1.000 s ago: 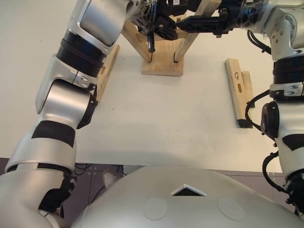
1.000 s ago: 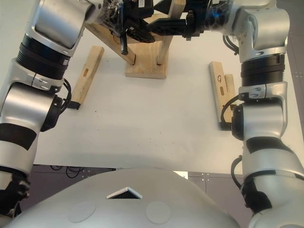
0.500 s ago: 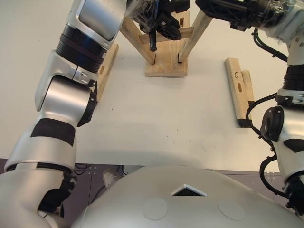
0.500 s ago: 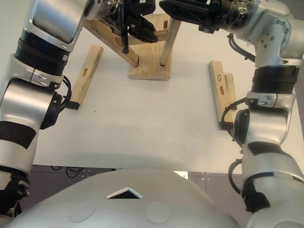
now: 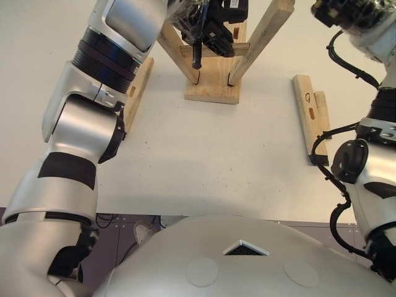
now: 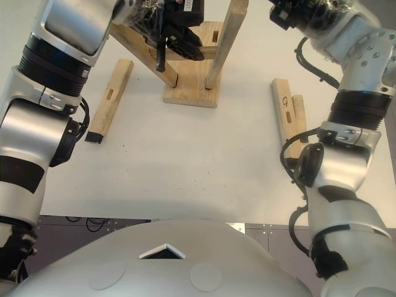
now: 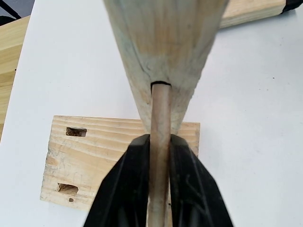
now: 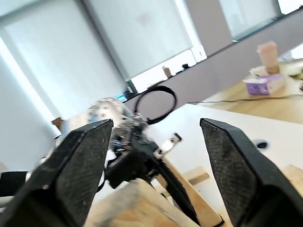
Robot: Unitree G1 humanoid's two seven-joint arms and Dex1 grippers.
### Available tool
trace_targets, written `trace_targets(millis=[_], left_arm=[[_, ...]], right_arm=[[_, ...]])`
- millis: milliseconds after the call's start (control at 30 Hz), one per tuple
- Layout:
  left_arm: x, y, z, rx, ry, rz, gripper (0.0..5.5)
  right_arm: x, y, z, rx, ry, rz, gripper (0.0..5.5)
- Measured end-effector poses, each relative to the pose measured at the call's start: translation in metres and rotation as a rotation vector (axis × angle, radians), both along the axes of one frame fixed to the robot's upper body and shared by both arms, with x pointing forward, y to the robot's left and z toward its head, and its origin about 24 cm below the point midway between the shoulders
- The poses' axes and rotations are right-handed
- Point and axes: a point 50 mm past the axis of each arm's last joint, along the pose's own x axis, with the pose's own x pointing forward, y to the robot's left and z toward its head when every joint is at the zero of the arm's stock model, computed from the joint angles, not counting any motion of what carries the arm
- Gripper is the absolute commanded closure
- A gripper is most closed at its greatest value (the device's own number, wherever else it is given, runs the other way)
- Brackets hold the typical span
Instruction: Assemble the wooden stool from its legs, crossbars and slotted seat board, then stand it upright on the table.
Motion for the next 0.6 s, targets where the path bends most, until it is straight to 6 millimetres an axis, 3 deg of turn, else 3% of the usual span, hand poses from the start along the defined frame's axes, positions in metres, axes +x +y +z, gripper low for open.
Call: trace_targets(millis=[133, 333, 467, 600], left_arm=[[0.000, -0.001, -0.002, 0.026, -0.022, -0.002, 4.13], [0.000, -0.001, 0.003, 0.011, -0.056, 0.000, 4.10], [-0.002, 0.012, 0.032, -0.070, -0.164, 0.048, 4.28], [-0.010, 0.035, 0.072, -0.115, -0.446, 0.199, 4.83]], right_arm=[[0.003, 0.010, -0.009, -0.028, -0.013, -0.019, 2.08], [0.003, 0.012, -0.007, -0.063, -0.055, -0.028, 2.08], [0.003, 0.016, -0.004, -0.114, -0.108, -0.038, 2.08], [0.001, 0.017, -0.004, -0.136, -0.138, -0.066, 2.08]])
